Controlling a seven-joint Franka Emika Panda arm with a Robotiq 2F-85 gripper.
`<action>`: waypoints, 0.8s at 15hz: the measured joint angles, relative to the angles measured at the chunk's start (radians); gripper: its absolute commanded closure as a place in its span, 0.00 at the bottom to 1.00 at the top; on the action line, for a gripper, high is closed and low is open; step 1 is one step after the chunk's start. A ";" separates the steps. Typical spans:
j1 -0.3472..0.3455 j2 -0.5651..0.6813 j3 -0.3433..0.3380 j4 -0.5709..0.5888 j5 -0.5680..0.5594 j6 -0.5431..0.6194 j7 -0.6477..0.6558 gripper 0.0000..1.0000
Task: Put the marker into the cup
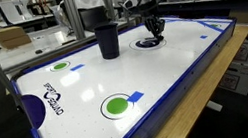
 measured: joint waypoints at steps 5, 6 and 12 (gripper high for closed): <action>0.002 -0.073 0.000 -0.027 -0.011 0.001 -0.001 0.95; 0.003 -0.095 0.001 -0.034 -0.011 0.001 -0.004 0.95; -0.023 -0.163 0.008 -0.106 0.066 0.144 -0.127 0.95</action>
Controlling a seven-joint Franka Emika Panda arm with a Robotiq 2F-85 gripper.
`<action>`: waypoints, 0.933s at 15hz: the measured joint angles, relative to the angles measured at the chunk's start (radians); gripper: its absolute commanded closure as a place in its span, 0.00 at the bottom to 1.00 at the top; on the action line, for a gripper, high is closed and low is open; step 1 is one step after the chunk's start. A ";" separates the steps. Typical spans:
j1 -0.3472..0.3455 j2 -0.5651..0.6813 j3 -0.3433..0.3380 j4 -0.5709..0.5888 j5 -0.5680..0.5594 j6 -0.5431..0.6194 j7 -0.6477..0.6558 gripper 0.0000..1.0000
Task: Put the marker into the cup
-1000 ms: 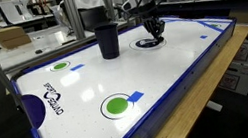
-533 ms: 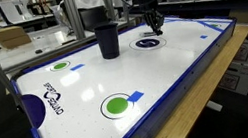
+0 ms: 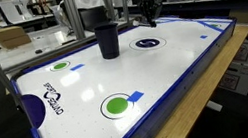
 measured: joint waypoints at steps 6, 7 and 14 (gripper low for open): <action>-0.120 -0.002 0.056 -0.093 0.243 0.223 -0.286 0.95; -0.143 -0.004 0.070 -0.103 0.287 0.249 -0.333 0.95; -0.207 -0.066 0.126 -0.177 0.439 0.365 -0.498 0.81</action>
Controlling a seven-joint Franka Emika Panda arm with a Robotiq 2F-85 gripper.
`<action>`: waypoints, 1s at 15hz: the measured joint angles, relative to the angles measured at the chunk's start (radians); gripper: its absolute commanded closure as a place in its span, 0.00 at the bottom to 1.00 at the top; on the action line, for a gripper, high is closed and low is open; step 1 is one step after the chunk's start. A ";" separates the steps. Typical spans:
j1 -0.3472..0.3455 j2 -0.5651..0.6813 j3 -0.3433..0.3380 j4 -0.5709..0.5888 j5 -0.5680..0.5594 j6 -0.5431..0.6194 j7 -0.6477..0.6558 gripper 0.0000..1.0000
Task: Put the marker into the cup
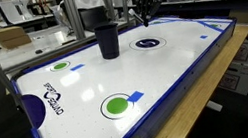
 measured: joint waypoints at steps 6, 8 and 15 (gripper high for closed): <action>0.001 0.000 -0.002 -0.005 0.000 0.005 0.000 0.95; 0.004 0.013 0.014 -0.001 0.030 0.036 -0.006 0.95; -0.041 0.108 0.221 0.072 0.243 0.267 -0.139 0.95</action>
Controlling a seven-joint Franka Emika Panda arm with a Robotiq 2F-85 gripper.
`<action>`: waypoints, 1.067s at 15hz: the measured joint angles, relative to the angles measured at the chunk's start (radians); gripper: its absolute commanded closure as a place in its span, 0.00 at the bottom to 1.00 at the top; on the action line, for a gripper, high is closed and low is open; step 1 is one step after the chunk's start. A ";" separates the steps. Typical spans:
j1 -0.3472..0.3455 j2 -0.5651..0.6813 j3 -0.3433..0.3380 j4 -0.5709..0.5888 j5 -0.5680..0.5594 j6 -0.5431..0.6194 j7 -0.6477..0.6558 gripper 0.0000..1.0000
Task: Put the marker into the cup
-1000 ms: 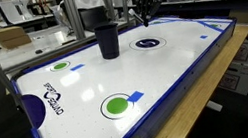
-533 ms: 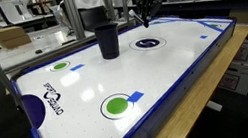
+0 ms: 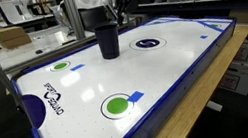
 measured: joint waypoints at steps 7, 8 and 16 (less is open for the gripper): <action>-0.120 0.026 0.151 0.028 0.042 0.047 -0.064 0.95; -0.137 0.044 0.181 0.039 0.052 0.050 -0.084 0.95; -0.190 0.309 0.302 0.169 0.001 0.051 -0.155 0.81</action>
